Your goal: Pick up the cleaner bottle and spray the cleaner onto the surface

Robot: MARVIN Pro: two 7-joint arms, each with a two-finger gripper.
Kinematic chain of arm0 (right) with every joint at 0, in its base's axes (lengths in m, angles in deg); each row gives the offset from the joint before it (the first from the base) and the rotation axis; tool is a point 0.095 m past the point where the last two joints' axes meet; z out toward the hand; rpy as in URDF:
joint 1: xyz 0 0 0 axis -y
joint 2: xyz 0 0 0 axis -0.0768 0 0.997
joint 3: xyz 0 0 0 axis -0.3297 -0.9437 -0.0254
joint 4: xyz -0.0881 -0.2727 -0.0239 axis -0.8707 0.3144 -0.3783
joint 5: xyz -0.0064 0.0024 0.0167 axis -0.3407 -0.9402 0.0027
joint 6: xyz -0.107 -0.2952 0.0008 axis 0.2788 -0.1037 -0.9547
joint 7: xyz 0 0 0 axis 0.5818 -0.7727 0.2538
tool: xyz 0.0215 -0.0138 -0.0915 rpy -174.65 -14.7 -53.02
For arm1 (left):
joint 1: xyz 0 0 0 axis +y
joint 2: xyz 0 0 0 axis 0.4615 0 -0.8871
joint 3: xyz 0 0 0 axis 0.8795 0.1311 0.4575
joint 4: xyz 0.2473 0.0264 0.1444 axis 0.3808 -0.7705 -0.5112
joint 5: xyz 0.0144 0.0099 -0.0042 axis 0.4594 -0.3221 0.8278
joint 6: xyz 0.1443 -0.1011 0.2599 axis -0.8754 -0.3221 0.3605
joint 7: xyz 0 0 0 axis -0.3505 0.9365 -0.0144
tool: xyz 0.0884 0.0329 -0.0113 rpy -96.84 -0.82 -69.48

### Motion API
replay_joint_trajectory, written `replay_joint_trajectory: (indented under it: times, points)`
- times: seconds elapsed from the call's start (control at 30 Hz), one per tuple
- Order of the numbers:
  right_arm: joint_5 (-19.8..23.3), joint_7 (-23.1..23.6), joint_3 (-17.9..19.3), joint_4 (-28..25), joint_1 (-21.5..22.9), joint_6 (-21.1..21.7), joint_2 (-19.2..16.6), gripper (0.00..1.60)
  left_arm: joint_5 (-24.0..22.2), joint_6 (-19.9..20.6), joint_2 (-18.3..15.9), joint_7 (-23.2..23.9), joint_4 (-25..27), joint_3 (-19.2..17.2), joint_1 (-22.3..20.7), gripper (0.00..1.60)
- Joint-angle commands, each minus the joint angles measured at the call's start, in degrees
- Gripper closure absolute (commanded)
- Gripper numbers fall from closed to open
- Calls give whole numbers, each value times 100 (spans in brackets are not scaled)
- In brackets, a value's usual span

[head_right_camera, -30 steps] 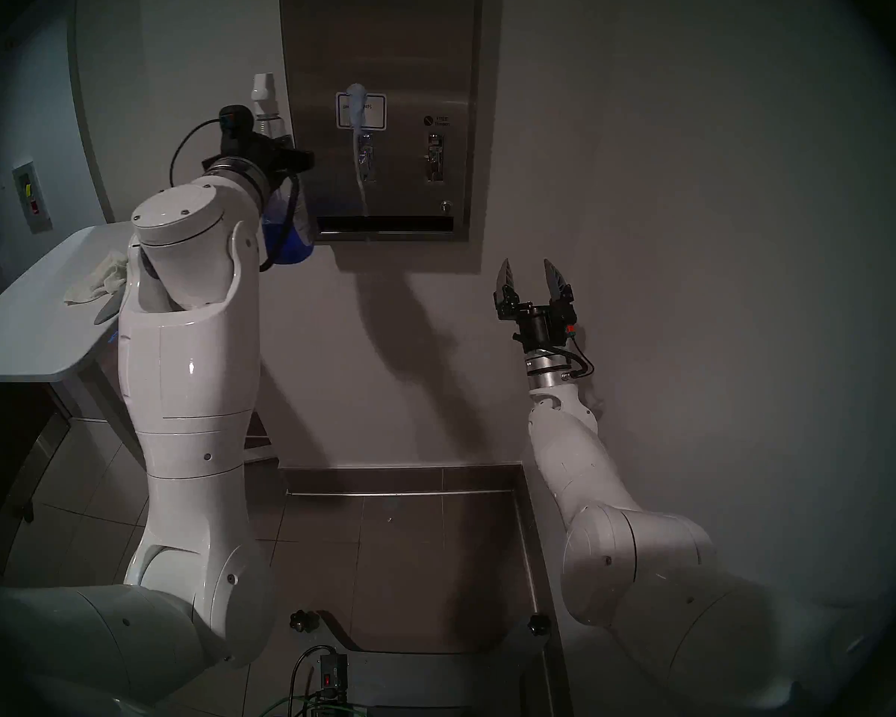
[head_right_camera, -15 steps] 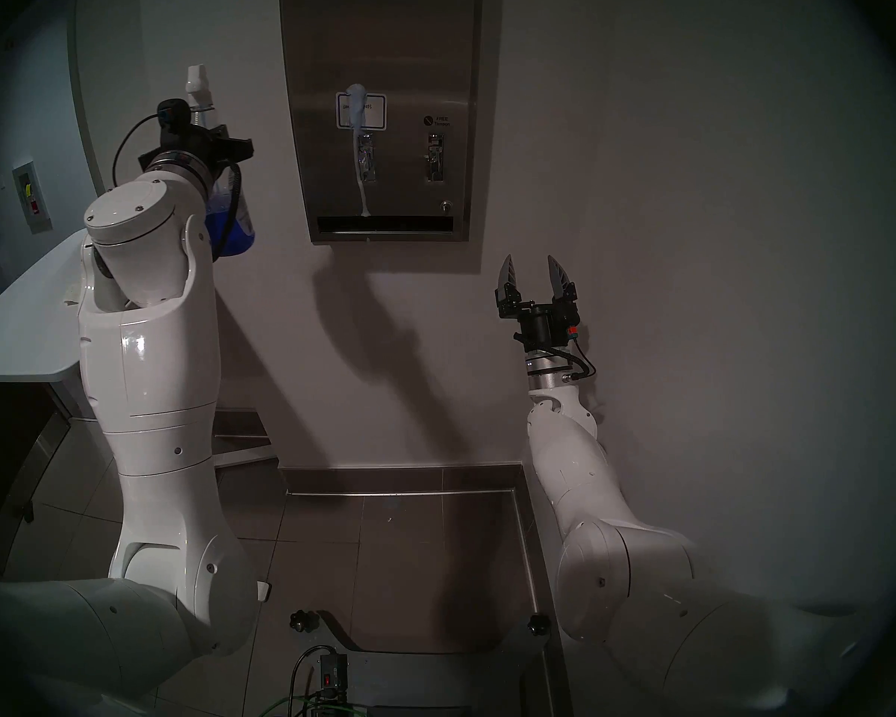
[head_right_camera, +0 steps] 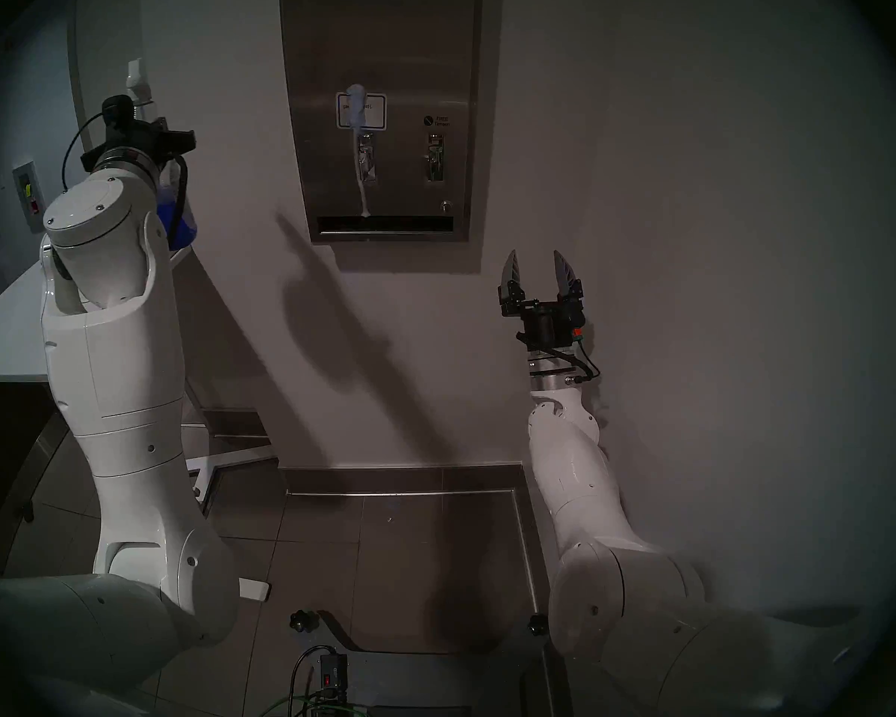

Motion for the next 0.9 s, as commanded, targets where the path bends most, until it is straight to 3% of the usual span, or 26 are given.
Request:
replay_joint_trajectory:
  times: [0.0, 0.47, 0.87]
  points:
    - [-37, 42, -13, -621, -135, -17, 58, 0, 110, -170, -251, -50, 410, -93, -297, 160]
    - [-144, 0, 20, -1554, -697, -17, 205, 0, 250, -148, -477, -161, 698, -382, -155, 160]
    - [-287, -51, 70, -2327, -1171, -17, 359, 0, 251, -155, -566, -113, 821, -401, -71, 160]
